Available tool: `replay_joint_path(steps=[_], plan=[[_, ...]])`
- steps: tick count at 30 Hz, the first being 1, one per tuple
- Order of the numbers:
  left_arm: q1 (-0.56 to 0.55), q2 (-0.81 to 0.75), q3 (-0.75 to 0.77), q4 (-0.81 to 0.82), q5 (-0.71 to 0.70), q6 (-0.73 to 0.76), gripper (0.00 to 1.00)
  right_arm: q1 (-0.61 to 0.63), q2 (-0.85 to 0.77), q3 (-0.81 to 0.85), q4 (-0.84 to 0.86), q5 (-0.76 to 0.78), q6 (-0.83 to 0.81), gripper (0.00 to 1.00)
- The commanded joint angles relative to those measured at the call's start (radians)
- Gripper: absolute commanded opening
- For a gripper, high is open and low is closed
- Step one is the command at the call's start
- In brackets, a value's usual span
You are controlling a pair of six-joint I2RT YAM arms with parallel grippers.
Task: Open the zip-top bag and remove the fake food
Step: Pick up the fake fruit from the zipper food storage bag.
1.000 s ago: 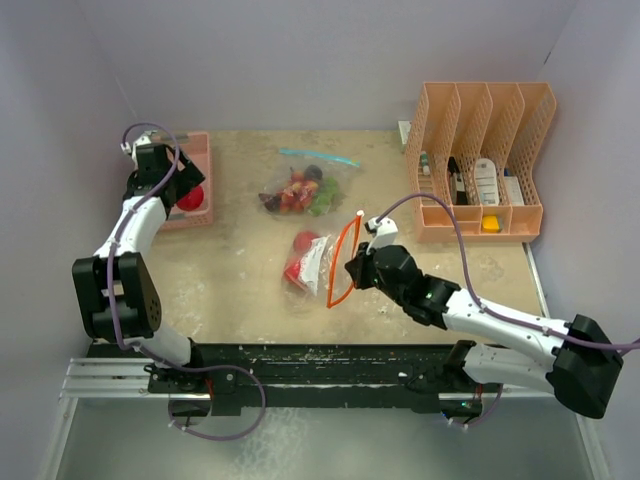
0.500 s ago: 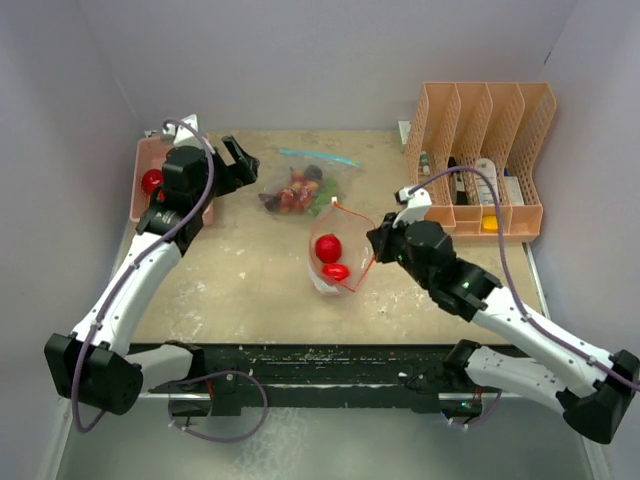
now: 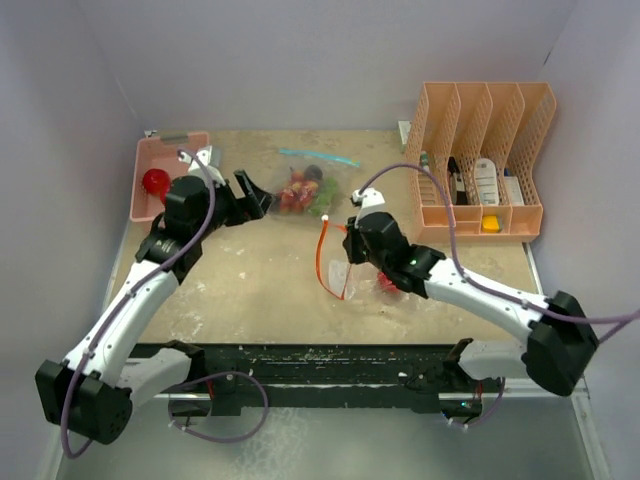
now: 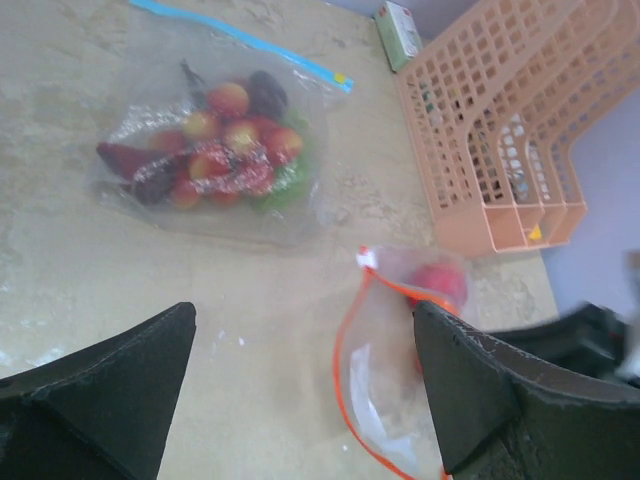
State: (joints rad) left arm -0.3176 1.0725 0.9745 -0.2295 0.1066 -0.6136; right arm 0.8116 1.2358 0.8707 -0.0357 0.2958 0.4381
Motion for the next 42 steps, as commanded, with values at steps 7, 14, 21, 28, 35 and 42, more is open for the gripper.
replay_joint_path(steps=[7, 14, 21, 28, 35, 42], plan=[[-0.032, -0.175, -0.238, 0.089, 0.182, -0.116, 0.79, 0.003, -0.055, -0.046, 0.140, -0.029, 0.055, 0.62], [-0.126, -0.102, -0.370, 0.239, 0.184, -0.178, 0.76, 0.000, -0.326, -0.114, 0.023, 0.041, 0.060, 0.77], [-0.309, 0.128, -0.399, 0.407, 0.085, -0.214, 0.74, -0.028, -0.348, -0.177, -0.054, 0.103, 0.109, 0.72], [-0.396, 0.323, -0.347, 0.502, 0.048, -0.210, 0.71, -0.083, -0.297, -0.264, 0.017, 0.054, 0.139, 0.66], [-0.398, 0.358, -0.358, 0.533, 0.023, -0.206, 0.55, -0.121, -0.219, -0.322, 0.116, 0.000, 0.146, 0.18], [-0.421, 0.394, -0.336, 0.557, 0.004, -0.190, 0.49, -0.123, -0.127, -0.357, 0.201, -0.036, 0.164, 0.00]])
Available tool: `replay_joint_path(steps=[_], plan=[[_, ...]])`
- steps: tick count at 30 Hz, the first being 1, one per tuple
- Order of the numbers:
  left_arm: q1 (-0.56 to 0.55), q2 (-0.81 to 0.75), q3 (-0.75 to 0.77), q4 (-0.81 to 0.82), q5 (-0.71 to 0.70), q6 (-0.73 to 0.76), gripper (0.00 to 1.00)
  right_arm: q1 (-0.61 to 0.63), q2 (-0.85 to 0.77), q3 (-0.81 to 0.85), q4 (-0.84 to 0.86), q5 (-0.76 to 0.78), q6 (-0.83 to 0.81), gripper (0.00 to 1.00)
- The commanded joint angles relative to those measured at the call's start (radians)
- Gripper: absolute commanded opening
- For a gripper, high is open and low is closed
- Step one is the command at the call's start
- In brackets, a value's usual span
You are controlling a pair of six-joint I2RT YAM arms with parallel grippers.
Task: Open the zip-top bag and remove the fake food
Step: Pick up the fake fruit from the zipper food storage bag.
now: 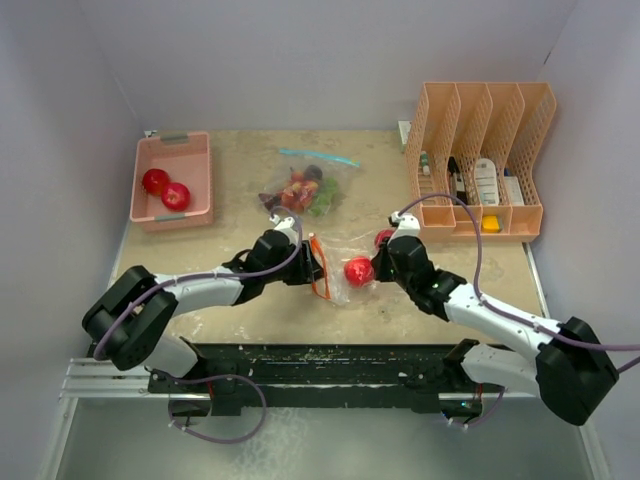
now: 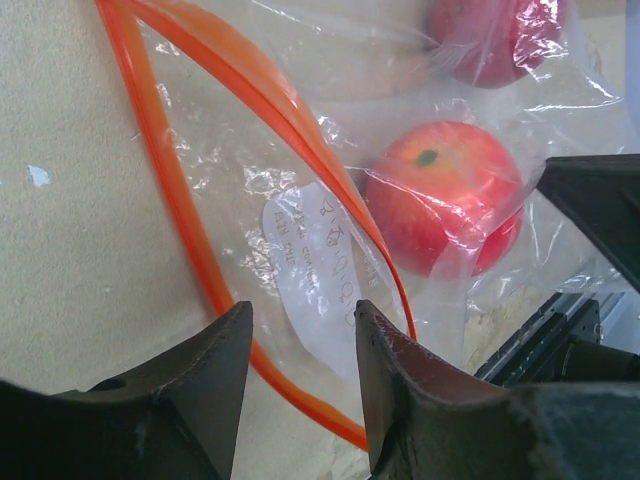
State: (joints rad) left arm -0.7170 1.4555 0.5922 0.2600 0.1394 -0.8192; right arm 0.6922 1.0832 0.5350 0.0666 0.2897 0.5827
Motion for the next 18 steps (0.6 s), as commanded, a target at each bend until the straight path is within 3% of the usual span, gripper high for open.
replay_joint_path(steps=[1, 12, 18], plan=[[-0.031, 0.013, 0.053, 0.064, -0.036, 0.020, 0.48, -0.004, 0.032, -0.026, 0.107, -0.033, 0.021, 0.00], [-0.067, 0.093, 0.083, 0.078, -0.065, 0.029, 0.46, -0.006, 0.172, -0.058, 0.242, -0.073, 0.034, 0.00], [-0.067, 0.092, 0.057, 0.153, -0.061, 0.068, 0.73, -0.009, 0.272, -0.068, 0.332, -0.095, 0.019, 0.00]])
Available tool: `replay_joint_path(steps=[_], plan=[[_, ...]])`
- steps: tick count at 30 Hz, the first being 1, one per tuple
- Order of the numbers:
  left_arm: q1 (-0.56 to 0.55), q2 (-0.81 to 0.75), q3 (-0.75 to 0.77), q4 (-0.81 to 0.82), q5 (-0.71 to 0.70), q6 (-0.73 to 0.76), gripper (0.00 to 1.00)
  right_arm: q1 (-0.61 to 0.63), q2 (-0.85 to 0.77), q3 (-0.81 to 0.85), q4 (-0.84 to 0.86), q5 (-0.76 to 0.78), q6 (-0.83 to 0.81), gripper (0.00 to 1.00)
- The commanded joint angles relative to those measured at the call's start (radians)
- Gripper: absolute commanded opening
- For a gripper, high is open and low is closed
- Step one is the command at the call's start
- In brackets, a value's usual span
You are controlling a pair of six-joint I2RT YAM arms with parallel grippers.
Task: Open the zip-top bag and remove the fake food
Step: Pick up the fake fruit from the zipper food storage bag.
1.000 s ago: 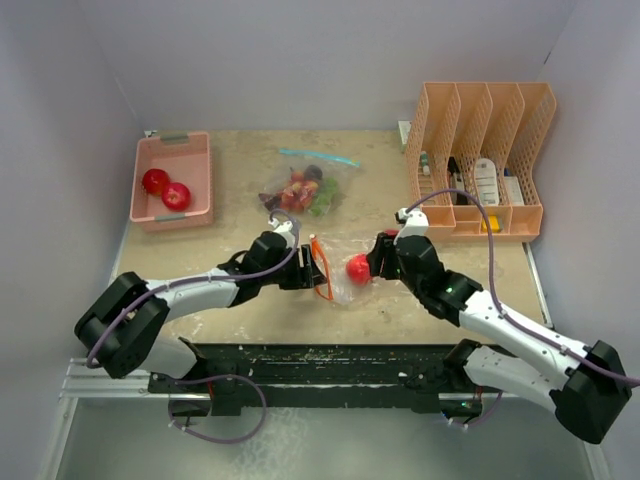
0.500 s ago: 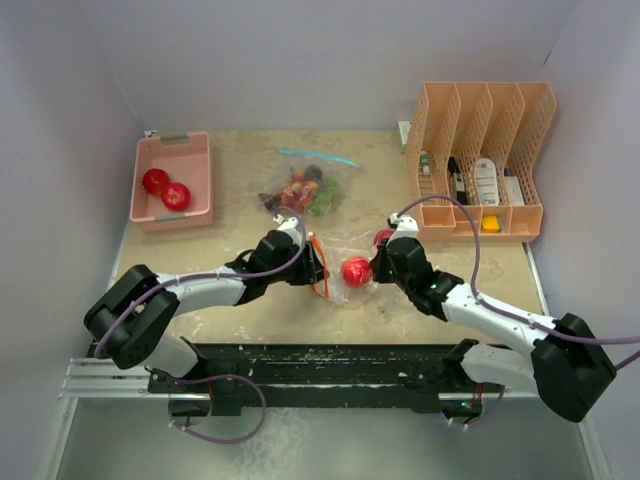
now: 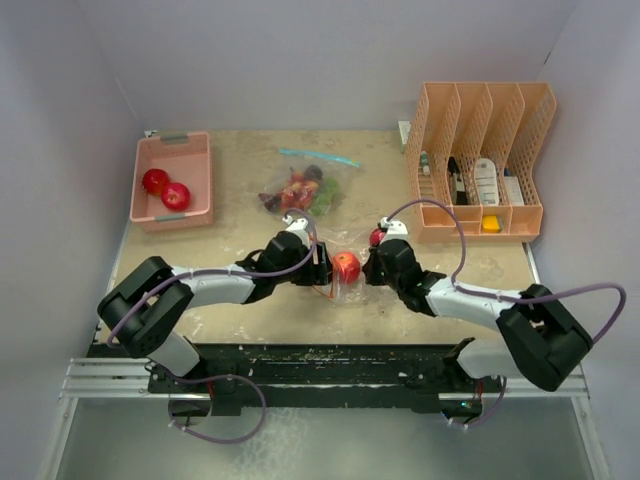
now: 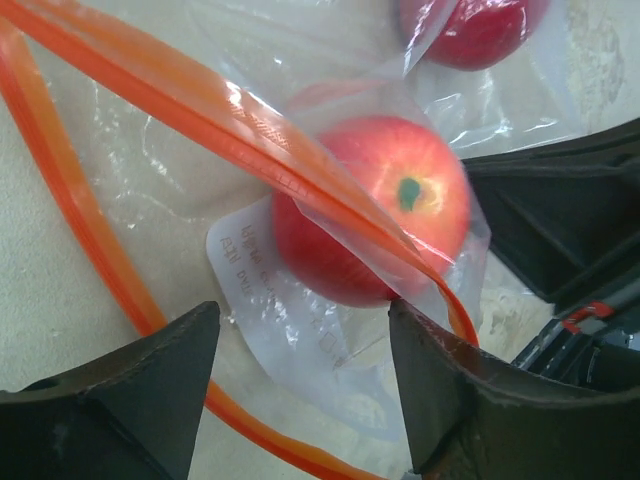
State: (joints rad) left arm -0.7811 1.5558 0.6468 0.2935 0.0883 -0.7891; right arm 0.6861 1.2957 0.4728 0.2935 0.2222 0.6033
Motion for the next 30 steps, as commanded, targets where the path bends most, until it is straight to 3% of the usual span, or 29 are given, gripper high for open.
replay_joint_path(steps=[1, 6, 16, 23, 26, 30], plan=[[-0.003, -0.014, -0.010, 0.145, -0.004, 0.040, 0.76, -0.003, 0.079, -0.006, 0.114, -0.032, -0.002, 0.00], [-0.003, -0.033, -0.056, 0.240, 0.034, 0.056, 0.84, -0.002, 0.071, -0.027, 0.150, -0.063, 0.014, 0.00], [-0.003, -0.001, -0.060, 0.322, 0.050, 0.068, 0.97, -0.003, -0.168, 0.013, -0.009, -0.028, -0.011, 0.02], [-0.003, 0.047, -0.040, 0.337, 0.067, 0.069, 1.00, 0.003, 0.097, 0.056, 0.140, -0.093, -0.022, 0.05], [-0.009, 0.062, -0.040, 0.331, 0.072, 0.070, 0.99, 0.007, 0.134, 0.018, 0.246, -0.141, 0.021, 0.02], [-0.024, 0.089, -0.051, 0.350, 0.065, 0.065, 0.94, 0.009, 0.134, 0.010, 0.268, -0.158, 0.027, 0.00]])
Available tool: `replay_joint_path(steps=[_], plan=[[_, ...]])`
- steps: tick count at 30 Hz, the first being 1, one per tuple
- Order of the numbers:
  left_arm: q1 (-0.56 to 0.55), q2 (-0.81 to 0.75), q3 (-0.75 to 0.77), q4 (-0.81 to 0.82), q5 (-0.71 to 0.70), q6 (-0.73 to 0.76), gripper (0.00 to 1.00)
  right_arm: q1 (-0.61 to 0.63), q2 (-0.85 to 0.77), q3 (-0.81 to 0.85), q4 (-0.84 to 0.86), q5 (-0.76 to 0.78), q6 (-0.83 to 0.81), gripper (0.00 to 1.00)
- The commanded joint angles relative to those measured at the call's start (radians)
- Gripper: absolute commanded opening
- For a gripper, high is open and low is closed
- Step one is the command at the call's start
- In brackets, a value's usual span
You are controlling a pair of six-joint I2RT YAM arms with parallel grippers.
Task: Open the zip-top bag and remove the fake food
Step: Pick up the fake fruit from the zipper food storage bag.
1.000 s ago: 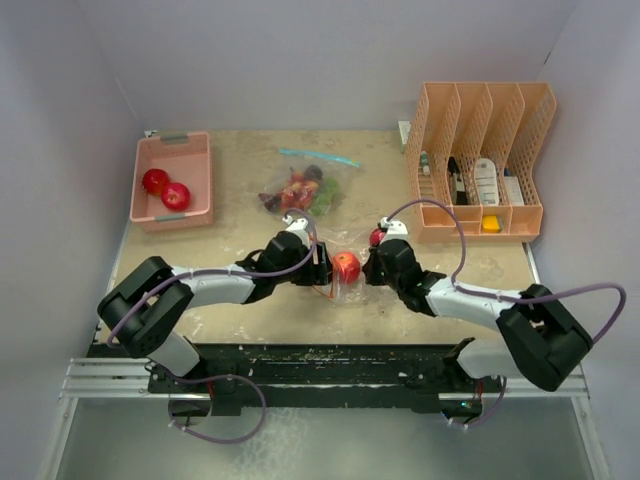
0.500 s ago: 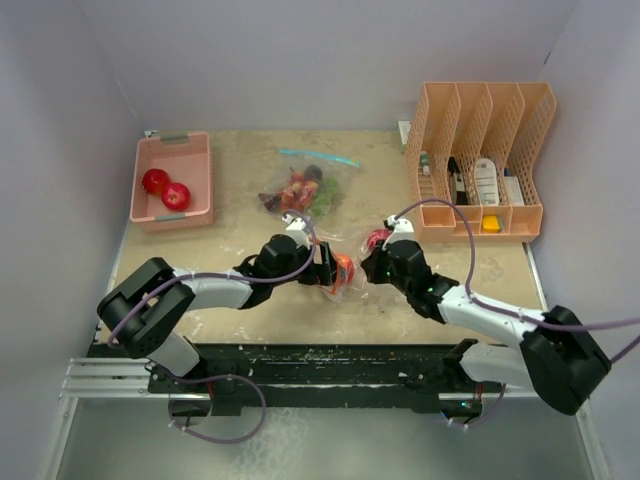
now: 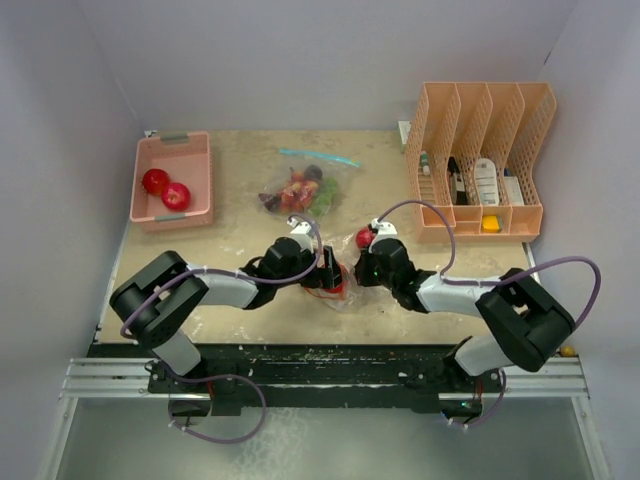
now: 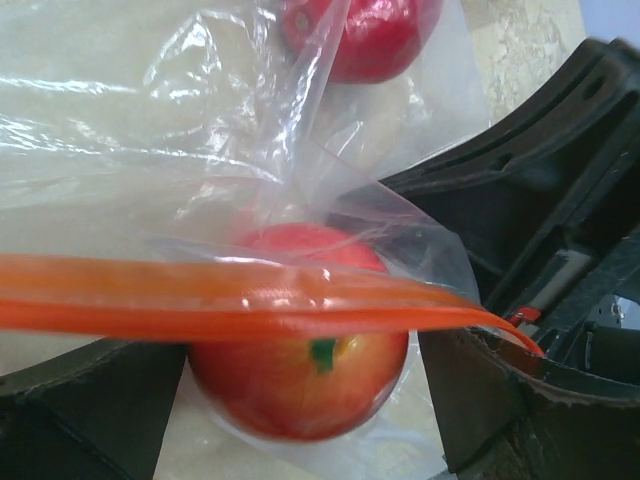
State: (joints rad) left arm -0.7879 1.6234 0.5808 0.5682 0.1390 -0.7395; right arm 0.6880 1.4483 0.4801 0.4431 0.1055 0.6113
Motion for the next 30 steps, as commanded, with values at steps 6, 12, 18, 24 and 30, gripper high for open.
replay_joint_path(steps=[6, 12, 18, 24, 30], plan=[[-0.019, 0.021, 0.006, 0.094, 0.022, -0.006, 0.56, 0.006, -0.047, -0.007, 0.072, -0.034, 0.013, 0.00], [-0.019, -0.152, -0.022, -0.072, 0.018, 0.008, 0.47, 0.005, -0.047, -0.005, 0.040, -0.004, 0.029, 0.00], [-0.015, -0.436, 0.031, -0.418, -0.078, 0.070, 0.48, -0.023, -0.027, 0.026, 0.018, 0.000, 0.024, 0.00], [0.172, -0.625, 0.166, -0.769, -0.145, 0.141, 0.49, -0.050, -0.056, 0.040, -0.012, -0.005, 0.004, 0.00], [0.342, -0.655, 0.305, -0.924, -0.384, 0.236, 0.51, -0.055, -0.080, 0.019, 0.000, -0.021, 0.001, 0.00]])
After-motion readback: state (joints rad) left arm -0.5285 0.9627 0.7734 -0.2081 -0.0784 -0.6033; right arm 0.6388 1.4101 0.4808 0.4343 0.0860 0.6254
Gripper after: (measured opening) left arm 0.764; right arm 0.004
